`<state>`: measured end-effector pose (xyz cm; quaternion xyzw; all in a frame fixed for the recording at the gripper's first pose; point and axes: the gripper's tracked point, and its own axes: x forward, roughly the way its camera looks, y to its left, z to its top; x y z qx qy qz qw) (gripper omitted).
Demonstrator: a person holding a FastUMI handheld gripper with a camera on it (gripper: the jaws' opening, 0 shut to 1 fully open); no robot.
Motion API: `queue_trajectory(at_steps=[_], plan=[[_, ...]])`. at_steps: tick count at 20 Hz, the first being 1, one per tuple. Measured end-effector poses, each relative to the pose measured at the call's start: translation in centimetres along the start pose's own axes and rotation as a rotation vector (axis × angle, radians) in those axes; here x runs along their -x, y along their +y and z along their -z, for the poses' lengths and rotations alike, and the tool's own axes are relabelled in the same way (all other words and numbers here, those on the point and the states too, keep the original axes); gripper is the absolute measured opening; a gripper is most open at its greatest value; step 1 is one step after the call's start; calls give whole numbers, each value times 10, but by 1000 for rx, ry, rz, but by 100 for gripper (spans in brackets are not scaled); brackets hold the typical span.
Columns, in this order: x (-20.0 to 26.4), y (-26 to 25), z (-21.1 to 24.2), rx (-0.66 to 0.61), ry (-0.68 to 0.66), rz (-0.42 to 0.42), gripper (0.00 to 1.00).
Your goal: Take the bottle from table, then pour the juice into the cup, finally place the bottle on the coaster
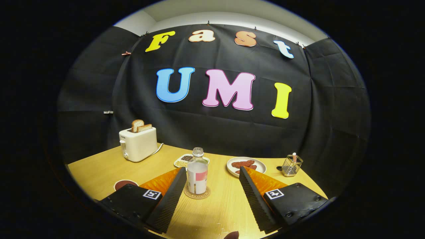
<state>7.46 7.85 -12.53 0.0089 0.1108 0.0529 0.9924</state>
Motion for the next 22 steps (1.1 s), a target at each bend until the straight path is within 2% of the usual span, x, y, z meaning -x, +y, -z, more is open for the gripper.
queue_trajectory(at_steps=[8,12,22], plan=[[33,-18,-58,11,-57,46,97],[52,-27,-80,66,-102,65,97],[63,-35,-81,72,-117,84,97]])
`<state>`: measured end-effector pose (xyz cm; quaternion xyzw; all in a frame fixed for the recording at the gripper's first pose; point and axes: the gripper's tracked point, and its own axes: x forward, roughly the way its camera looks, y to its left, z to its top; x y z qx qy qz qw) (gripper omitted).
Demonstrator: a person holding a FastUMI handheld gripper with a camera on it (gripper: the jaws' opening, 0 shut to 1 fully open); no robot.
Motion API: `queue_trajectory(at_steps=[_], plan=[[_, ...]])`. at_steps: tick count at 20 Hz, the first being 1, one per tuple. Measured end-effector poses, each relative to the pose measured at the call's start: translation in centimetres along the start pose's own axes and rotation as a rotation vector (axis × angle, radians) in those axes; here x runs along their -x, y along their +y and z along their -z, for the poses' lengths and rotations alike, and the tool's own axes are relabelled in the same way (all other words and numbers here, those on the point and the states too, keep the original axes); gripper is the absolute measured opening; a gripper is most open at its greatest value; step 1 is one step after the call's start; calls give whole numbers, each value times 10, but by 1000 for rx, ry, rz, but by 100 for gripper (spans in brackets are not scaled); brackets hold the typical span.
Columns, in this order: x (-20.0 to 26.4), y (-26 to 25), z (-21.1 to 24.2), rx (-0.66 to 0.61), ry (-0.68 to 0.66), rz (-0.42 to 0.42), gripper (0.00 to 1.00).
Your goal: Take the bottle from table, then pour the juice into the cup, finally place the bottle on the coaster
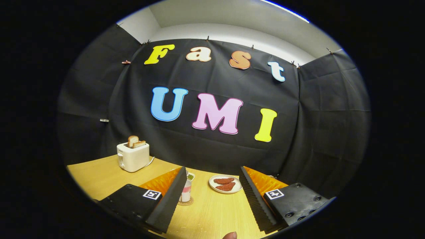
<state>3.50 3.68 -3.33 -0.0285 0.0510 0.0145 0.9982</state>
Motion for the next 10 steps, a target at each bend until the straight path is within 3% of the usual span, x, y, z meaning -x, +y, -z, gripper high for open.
queue_trajectory(at_steps=[10], plan=[[-5,-10,3,6,1,11,97]])
